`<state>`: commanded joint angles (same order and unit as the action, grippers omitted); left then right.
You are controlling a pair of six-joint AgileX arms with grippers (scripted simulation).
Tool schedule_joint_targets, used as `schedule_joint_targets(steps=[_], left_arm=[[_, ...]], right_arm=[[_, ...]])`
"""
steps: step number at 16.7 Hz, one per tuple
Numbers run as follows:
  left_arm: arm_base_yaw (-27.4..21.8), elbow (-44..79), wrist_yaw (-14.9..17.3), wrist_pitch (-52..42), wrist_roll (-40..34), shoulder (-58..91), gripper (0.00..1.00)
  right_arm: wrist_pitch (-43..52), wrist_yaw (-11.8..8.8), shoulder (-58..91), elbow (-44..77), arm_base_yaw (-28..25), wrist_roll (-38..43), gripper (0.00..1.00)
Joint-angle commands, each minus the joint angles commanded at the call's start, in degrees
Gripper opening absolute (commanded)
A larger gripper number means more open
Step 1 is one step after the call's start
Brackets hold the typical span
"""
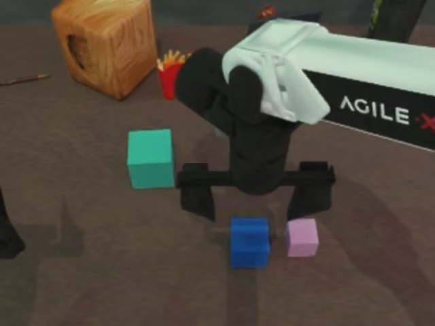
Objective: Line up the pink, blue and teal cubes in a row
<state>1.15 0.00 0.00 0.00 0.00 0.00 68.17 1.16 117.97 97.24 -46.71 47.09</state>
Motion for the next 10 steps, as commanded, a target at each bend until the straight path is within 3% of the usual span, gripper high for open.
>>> schedule_joint_targets(steps=[5,10], left_arm=[[-0.2,0.5,0.0,-0.4,-0.2,0.5,1.0],[-2.8,11.4,0.2,-7.9,-3.1,11.4,1.0]], right_arm=[[-0.5,0.2,-0.4,-0.5,0.5,-0.3,1.0],[-6.9,3.9,-12.2,-9.4,5.2,-6.4,1.0]])
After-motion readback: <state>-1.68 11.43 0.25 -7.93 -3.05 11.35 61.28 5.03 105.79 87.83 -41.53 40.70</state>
